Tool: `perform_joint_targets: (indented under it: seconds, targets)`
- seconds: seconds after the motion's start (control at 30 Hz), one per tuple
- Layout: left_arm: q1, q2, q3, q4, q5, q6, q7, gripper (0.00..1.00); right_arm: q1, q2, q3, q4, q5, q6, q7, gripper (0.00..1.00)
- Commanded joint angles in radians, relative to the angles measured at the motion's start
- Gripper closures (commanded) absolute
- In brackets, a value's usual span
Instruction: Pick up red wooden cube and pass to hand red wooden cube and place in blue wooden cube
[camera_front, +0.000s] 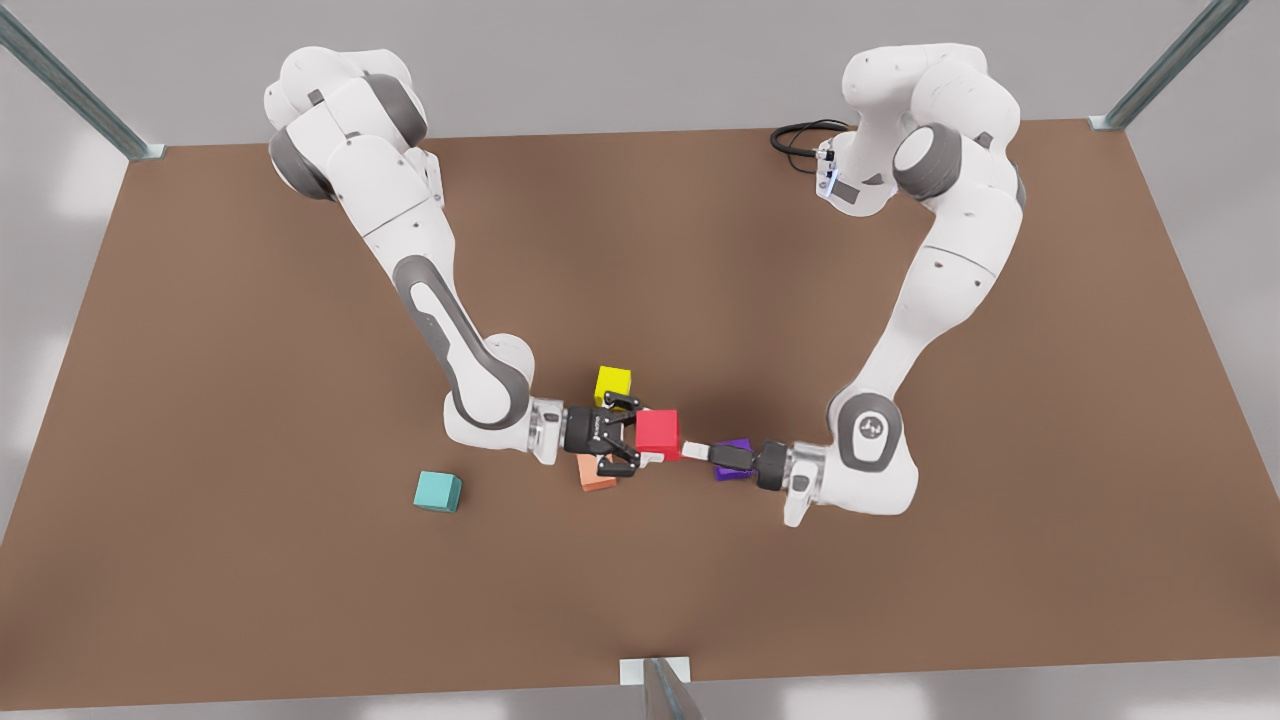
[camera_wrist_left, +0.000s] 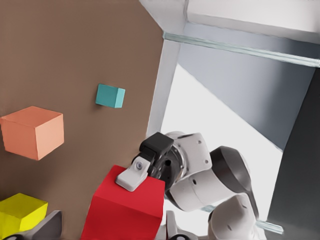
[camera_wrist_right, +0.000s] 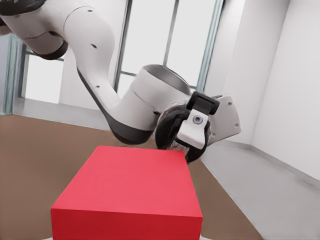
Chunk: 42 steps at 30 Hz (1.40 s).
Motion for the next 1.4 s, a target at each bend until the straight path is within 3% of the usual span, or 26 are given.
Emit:
perform_joint_targets:
  seconds: [0.0, 0.07, 0.1, 0.13, 0.2, 0.27, 0.3, 0.33, 0.37, 0.4, 0.47, 0.57, 0.63, 0.67, 1.37]
  targets:
    - [0.052, -0.002, -0.001, 0.001, 0.075, -0.094, -0.002, 0.00, -0.001, -0.001, 0.001, 0.001, 0.020, 0.002, -0.026, 0.58]
    - [0.138, -0.018, -0.001, 0.002, 0.150, -0.167, -0.029, 0.00, -0.014, -0.001, -0.006, -0.012, 0.004, -0.001, -0.026, 0.58]
    - [0.153, -0.063, -0.006, 0.056, 0.346, -0.199, -0.075, 0.00, -0.031, -0.003, -0.012, -0.009, -0.023, 0.002, -0.027, 0.58]
    - [0.147, -0.160, -0.015, 0.102, 0.701, -0.325, -0.167, 0.00, -0.049, -0.001, -0.027, -0.013, -0.084, 0.003, -0.026, 0.58]
    - [0.147, -0.320, -0.016, 0.108, 1.117, -0.532, -0.181, 0.00, -0.073, -0.007, -0.091, -0.022, -0.345, -0.007, 0.135, 0.57]
    - [0.092, -0.397, -0.018, 0.106, 1.264, -0.654, -0.290, 0.00, -0.141, -0.044, -0.102, -0.022, -0.748, -0.030, 0.358, 0.57]
    - [0.067, -0.412, -0.013, 0.111, 1.312, -0.638, -0.371, 0.00, -0.158, -0.096, -0.102, -0.024, -1.006, -0.069, 0.573, 0.57]
    - [-0.011, -0.625, 0.264, -0.102, 1.162, -0.508, -0.250, 0.00, -0.161, -0.112, -0.131, -0.025, -1.187, -0.099, 0.719, 0.57]
    - [-0.066, -0.800, 0.428, -0.359, 1.003, -0.289, -0.206, 0.00, -0.162, -0.122, -0.180, -0.022, -1.321, -0.138, 0.770, 0.57]
    - [-0.058, -0.903, 0.428, -0.498, 1.003, -0.195, -0.207, 0.00, -0.164, -0.141, -0.210, -0.018, -1.522, -0.151, 0.766, 0.57]
    - [-0.055, -0.846, 0.432, -0.401, 1.006, -0.304, -0.206, 0.00, -0.166, -0.162, -0.245, -0.013, -1.776, -0.170, 0.724, 0.55]
    - [-0.072, -0.811, 0.422, -0.323, 1.009, -0.318, -0.206, 0.00, -0.166, -0.150, -0.262, 0.016, -1.835, -0.136, 0.726, 0.55]
    - [-0.129, -0.792, 0.412, -0.249, 1.140, -0.403, -0.207, 0.00, -0.166, -0.141, -0.263, 0.022, -1.836, -0.104, 0.729, 0.55]
    - [-0.109, -0.723, 0.418, -0.213, 1.128, -0.449, -0.209, 0.00, -0.166, -0.138, -0.263, 0.021, -1.839, -0.102, 0.729, 0.55]
    - [-0.083, -0.714, 0.418, -0.206, 1.118, -0.449, -0.210, 0.00, -0.118, -0.127, -0.260, -0.131, -1.842, 0.059, 0.763, 0.55]
